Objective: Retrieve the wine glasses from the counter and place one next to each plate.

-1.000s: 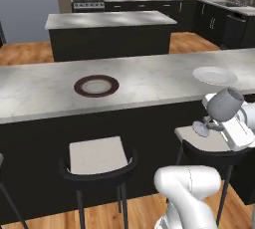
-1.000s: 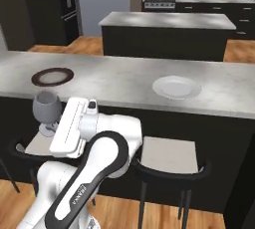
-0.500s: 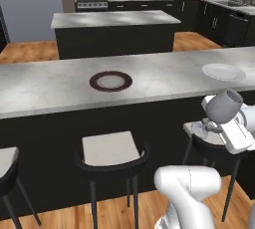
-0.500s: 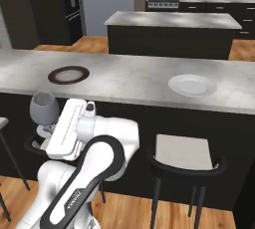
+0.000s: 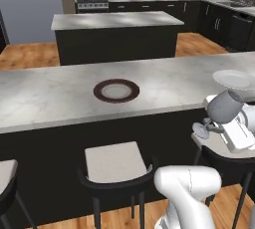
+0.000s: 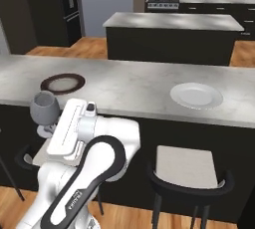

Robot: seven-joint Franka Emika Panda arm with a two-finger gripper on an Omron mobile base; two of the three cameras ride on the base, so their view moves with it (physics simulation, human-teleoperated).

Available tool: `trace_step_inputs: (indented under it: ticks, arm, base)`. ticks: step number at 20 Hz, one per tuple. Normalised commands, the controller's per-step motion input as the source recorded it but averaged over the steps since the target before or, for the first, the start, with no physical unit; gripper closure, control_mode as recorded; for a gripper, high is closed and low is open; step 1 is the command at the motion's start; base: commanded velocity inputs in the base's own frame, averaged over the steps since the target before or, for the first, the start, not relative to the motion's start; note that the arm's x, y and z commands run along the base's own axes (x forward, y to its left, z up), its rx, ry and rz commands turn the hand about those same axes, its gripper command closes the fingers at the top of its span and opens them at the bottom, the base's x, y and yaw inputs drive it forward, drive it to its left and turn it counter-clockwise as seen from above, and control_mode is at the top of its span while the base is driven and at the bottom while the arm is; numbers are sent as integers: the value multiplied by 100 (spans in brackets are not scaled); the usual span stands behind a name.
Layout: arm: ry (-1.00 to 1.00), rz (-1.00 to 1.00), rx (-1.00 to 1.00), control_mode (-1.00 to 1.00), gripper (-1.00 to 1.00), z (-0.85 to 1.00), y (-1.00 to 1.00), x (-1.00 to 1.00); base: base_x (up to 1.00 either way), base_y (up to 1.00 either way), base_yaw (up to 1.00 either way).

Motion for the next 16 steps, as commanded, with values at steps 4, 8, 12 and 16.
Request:
trace_step_inputs:
  ticks: [4,8,12,16]
  arm:
    - [0,0,0,100,100,0,0,0]
    - [0,0,0,100,100,0,0,0]
    - [0,0,0,100,100,0,0,0]
    - [0,0,0,100,100,0,0,0]
  base:
    - [81,31,0]
    - [66,0,7]
    - [40,0,11]
    - [16,0,2]
